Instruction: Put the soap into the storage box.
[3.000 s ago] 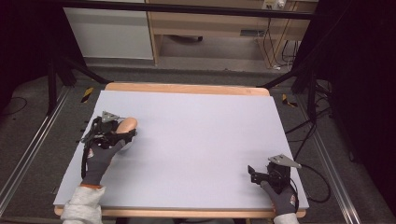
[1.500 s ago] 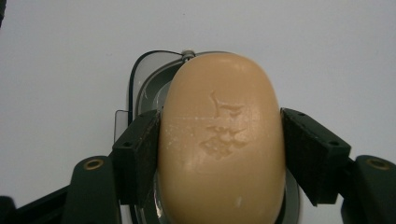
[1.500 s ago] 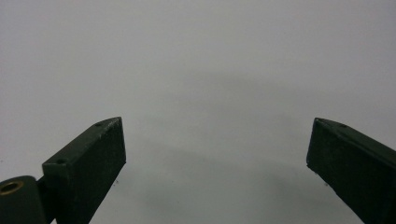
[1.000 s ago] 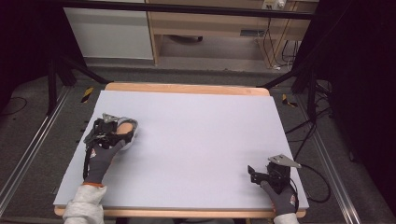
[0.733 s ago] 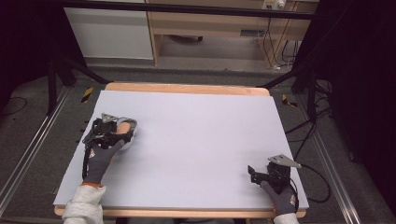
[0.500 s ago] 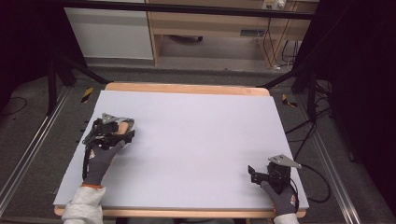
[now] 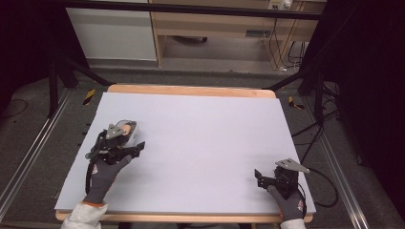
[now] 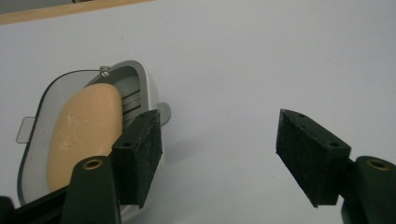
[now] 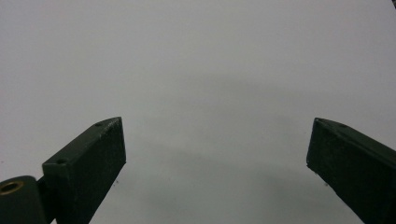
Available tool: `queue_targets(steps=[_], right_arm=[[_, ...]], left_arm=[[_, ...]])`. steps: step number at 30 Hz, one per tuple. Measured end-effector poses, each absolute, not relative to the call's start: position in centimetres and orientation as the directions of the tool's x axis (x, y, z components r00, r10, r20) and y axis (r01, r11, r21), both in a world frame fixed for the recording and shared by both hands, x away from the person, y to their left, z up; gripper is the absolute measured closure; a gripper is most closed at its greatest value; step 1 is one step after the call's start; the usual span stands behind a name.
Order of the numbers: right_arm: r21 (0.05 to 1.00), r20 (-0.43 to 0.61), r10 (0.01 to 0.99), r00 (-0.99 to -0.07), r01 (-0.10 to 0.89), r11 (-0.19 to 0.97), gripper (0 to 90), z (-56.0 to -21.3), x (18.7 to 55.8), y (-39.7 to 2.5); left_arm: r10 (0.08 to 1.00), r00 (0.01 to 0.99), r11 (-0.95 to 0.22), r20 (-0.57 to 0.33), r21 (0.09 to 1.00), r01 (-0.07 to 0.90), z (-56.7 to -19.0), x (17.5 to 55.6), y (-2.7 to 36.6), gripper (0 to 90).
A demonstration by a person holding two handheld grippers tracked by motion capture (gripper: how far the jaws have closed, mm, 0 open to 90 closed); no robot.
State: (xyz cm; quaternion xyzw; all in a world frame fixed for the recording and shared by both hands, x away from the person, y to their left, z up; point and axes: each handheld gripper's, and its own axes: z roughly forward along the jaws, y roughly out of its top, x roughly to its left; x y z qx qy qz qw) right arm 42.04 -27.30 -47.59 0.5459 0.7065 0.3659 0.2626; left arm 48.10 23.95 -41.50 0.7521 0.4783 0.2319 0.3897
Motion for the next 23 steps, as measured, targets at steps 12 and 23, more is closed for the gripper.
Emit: queue_targets(steps=[12, 23], right_arm=[[0.801, 0.036, 0.967, -0.253, 0.585, 0.123, 4.9, -47.6, 41.8, -27.6], [0.8, 0.035, 0.97, -0.24, 0.589, 0.116, 4.9, -47.7, 41.7, -27.9]], left_arm=[[0.867, 0.497, -0.278, -0.032, 0.797, 0.536, -43.6, 45.5, 22.8, 30.2], [0.869, 0.494, -0.309, -0.016, 0.762, 0.569, -46.1, 43.5, 24.4, 27.8]])
